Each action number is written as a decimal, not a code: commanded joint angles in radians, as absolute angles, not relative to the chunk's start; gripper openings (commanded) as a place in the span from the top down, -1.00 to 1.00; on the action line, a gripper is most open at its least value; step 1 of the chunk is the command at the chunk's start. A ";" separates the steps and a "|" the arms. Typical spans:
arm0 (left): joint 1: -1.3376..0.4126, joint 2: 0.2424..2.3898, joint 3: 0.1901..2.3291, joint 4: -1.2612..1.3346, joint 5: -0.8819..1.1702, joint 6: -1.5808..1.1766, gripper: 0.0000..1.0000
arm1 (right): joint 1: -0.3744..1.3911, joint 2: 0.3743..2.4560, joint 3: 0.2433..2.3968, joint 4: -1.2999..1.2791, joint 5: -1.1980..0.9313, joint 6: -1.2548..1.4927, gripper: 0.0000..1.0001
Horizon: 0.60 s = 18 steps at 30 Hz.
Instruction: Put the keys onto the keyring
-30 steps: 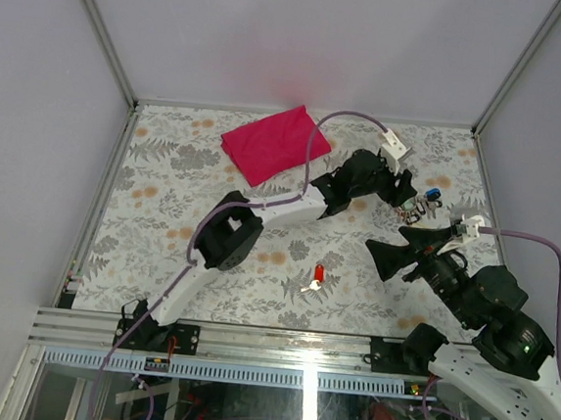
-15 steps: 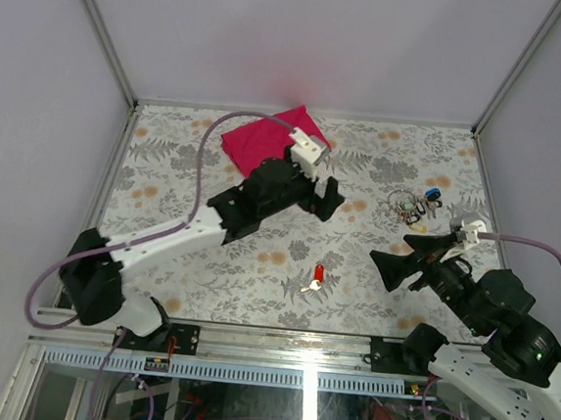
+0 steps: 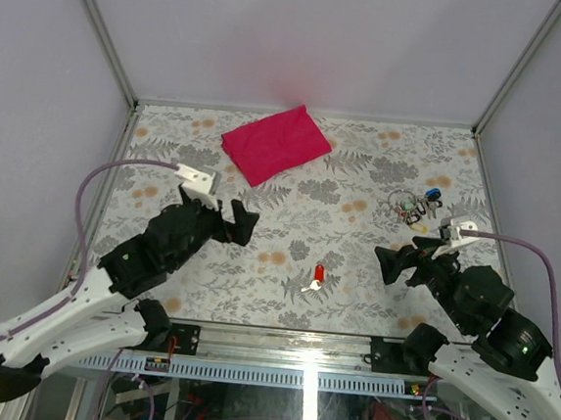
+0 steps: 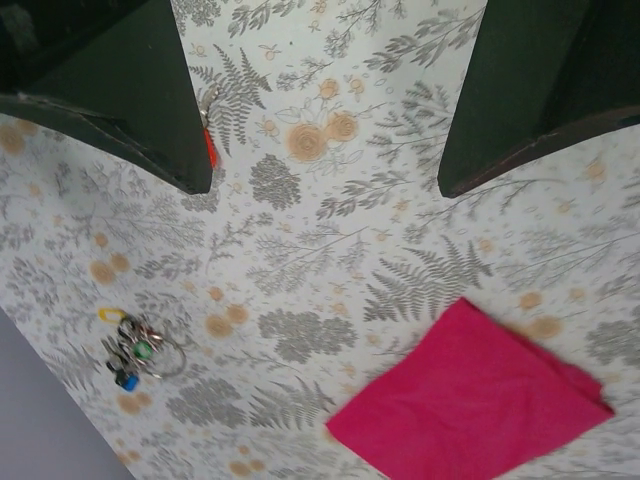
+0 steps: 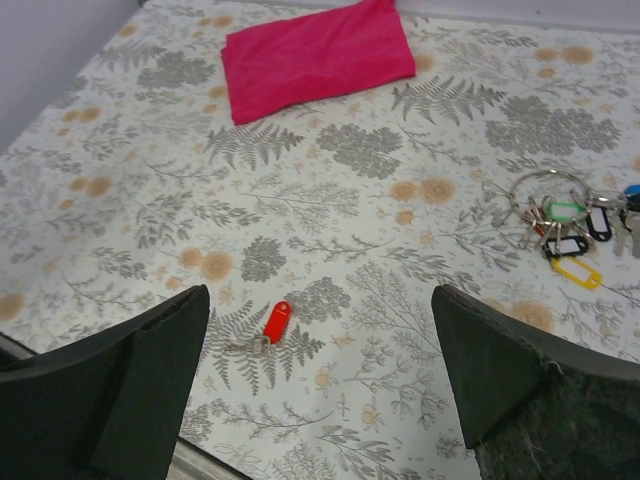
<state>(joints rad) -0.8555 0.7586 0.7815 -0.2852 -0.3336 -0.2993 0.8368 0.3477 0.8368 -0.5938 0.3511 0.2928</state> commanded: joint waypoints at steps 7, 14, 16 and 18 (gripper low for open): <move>-0.849 0.522 0.663 -0.422 -0.536 -0.376 -1.00 | 0.836 0.306 0.740 -0.545 0.467 0.247 -0.98; -0.849 0.526 0.670 -0.434 -0.533 -0.351 -0.99 | 0.836 0.245 0.718 -0.556 0.470 0.235 -0.98; -0.849 0.535 0.671 -0.431 -0.534 -0.347 -1.00 | 0.837 0.230 0.716 -0.558 0.471 0.233 -0.99; -0.849 0.542 0.670 -0.427 -0.531 -0.343 -0.99 | 0.836 0.222 0.712 -0.557 0.471 0.232 -0.98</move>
<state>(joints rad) -0.8555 0.5316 0.6640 -0.4286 -0.5056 -0.3508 0.8368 0.2436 0.7200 -0.5930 0.4343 0.2512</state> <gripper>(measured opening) 0.997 0.992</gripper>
